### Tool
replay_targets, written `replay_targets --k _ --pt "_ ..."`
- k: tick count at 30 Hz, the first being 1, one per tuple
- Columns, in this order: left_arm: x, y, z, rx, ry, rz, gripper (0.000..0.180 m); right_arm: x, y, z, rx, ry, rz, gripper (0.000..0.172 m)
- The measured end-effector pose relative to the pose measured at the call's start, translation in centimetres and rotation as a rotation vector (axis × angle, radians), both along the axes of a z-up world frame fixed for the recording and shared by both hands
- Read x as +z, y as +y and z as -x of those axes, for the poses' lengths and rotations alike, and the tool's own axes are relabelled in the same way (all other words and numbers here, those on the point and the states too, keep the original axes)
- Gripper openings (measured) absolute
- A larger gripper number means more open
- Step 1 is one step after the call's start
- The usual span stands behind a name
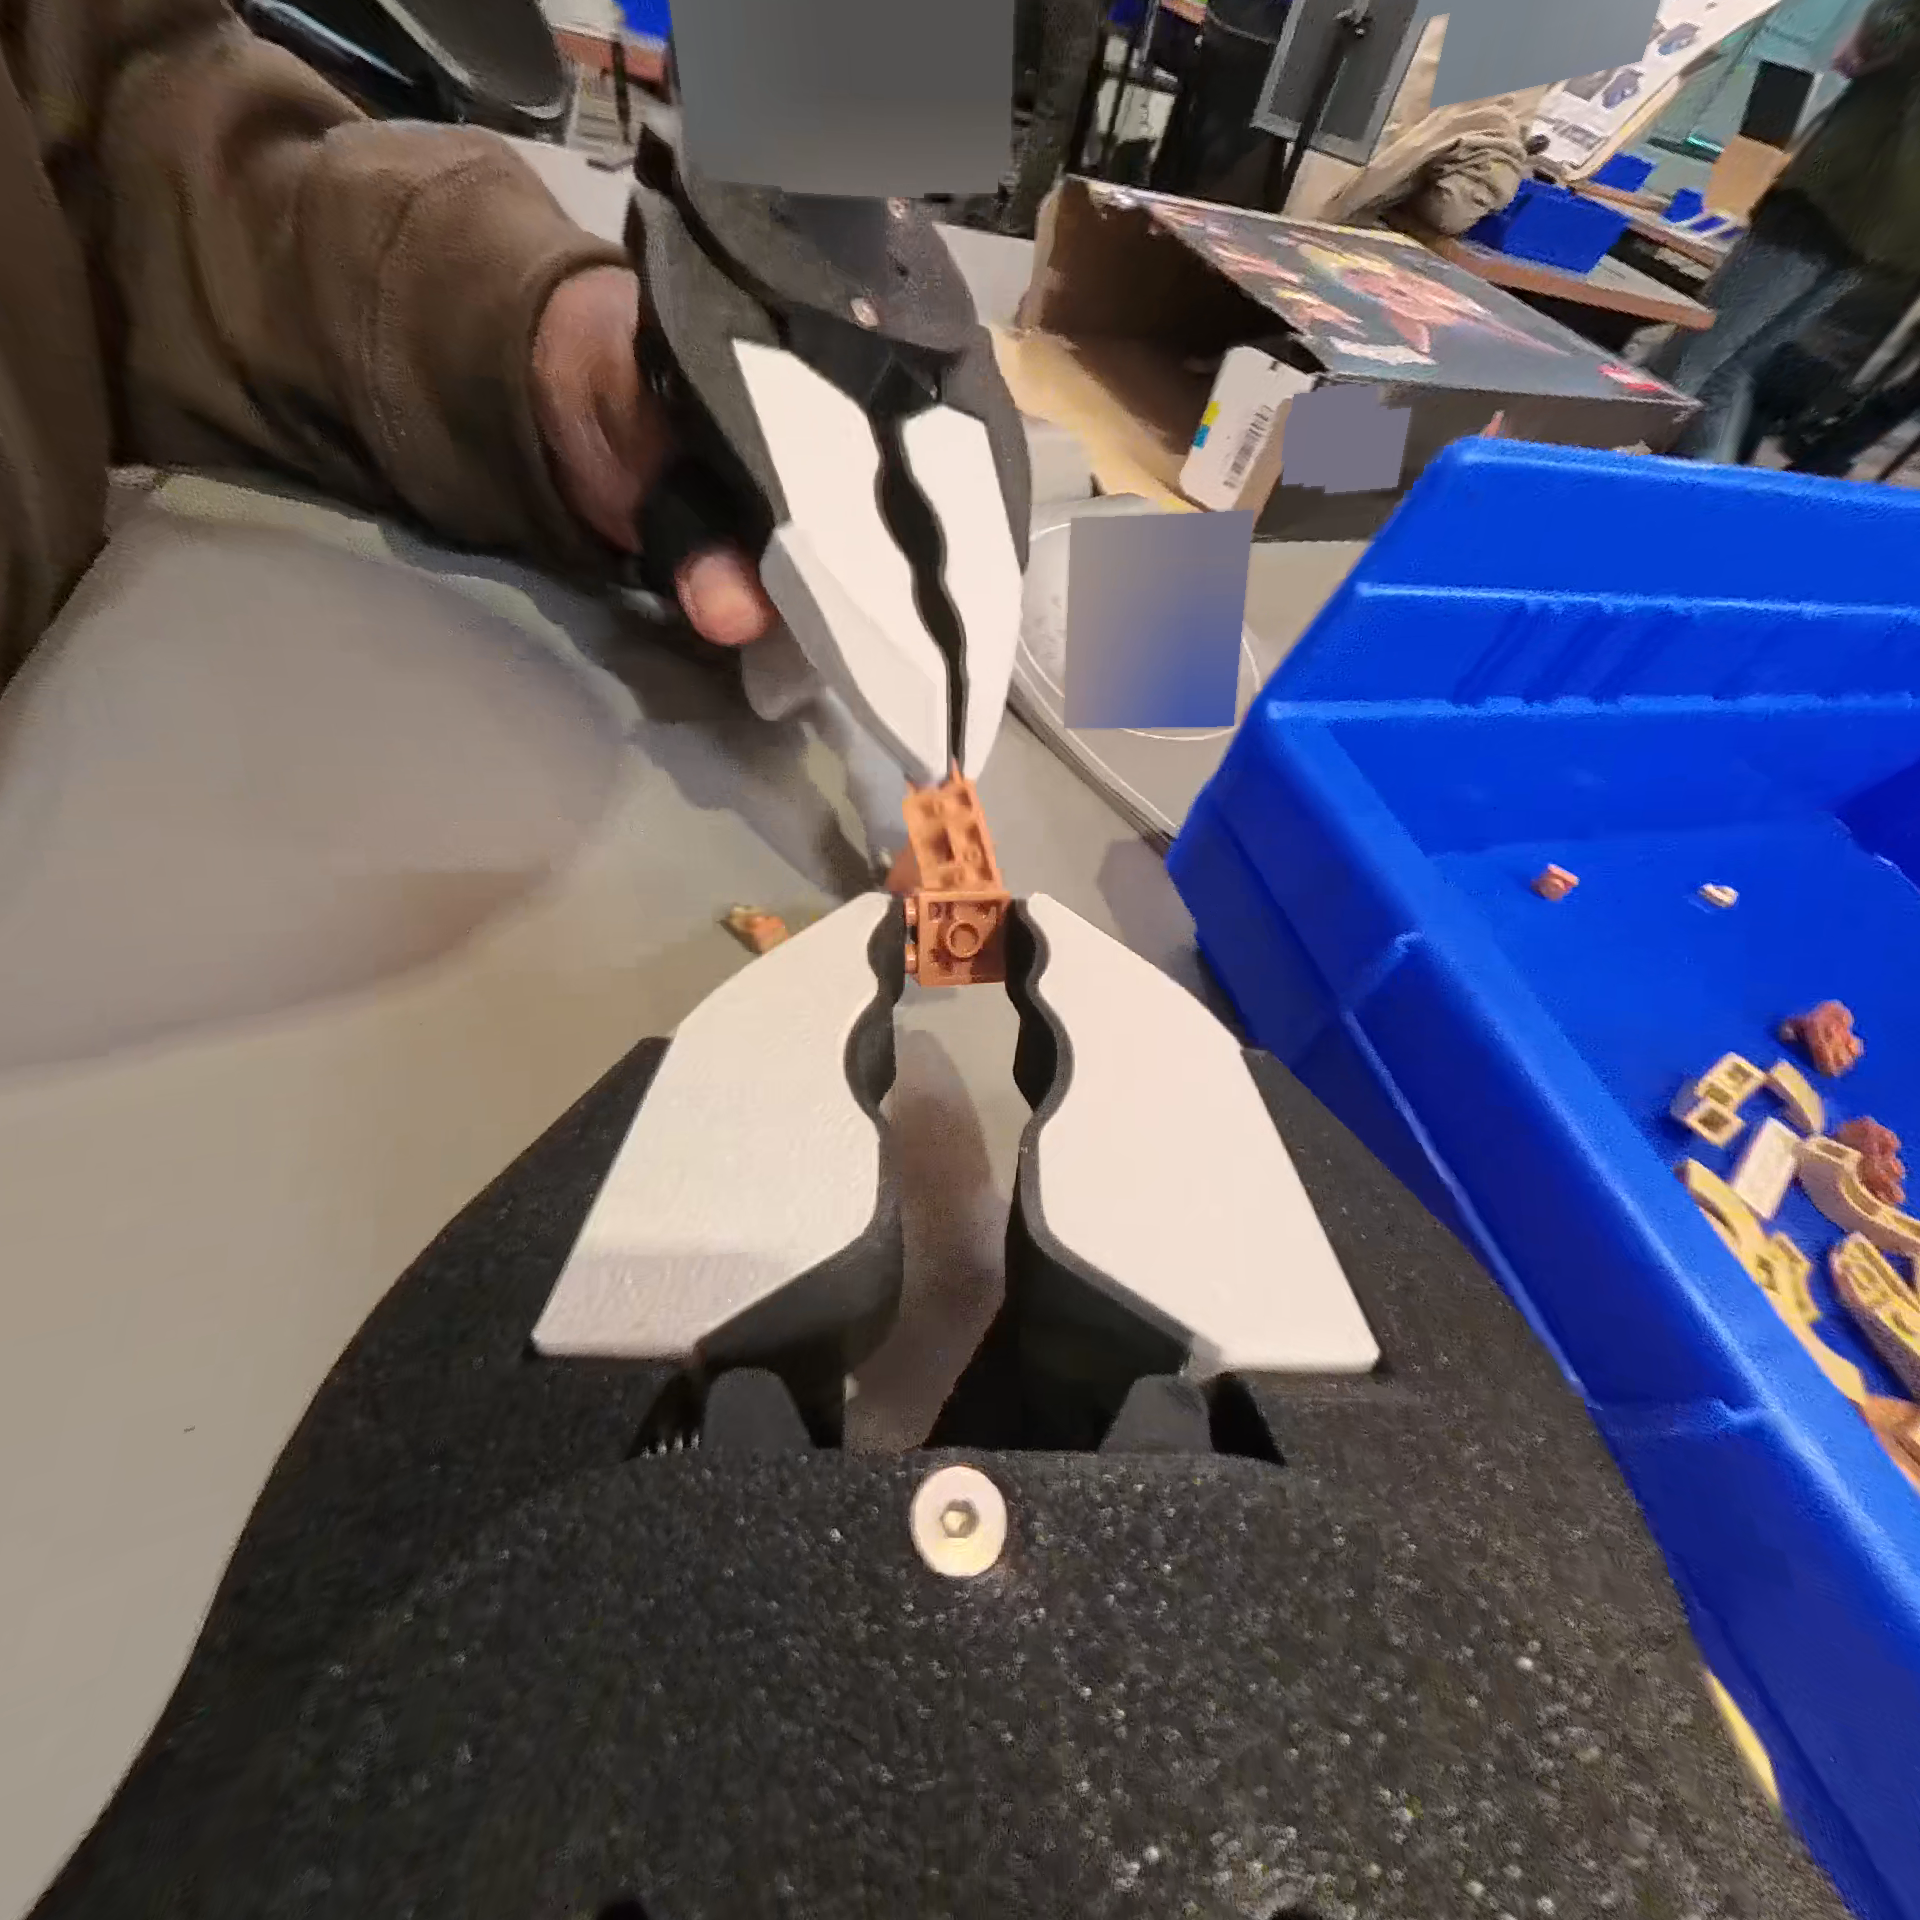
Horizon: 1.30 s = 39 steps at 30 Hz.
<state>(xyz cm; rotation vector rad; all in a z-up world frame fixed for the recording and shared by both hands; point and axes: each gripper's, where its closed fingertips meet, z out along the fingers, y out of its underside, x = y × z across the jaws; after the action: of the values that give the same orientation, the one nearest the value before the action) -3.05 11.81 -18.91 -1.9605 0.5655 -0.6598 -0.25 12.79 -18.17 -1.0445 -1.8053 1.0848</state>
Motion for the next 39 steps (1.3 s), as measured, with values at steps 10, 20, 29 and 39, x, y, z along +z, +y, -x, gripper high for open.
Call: replay_targets --k 10,20,29,39 --pt "-1.1 -0.9 -1.8 -0.085 0.106 0.002 0.007 -0.6 0.2 0.1 -0.020 -0.001 -0.096 0.019" --pt "1.4 -0.6 -1.9 -0.045 -0.082 0.010 0.019 0.1 0.1 0.9 -0.102 0.141 -0.290 0.019" --pt "2.9 -1.0 -3.2 -0.072 -0.360 0.119 0.020 2.6 -1.9 1.2 -0.107 0.371 -0.444 0.019" --pt "3.9 -1.9 -4.7 -0.186 -0.614 0.199 0.017 3.7 -3.1 0.9 -0.064 0.454 -0.411 0.019"
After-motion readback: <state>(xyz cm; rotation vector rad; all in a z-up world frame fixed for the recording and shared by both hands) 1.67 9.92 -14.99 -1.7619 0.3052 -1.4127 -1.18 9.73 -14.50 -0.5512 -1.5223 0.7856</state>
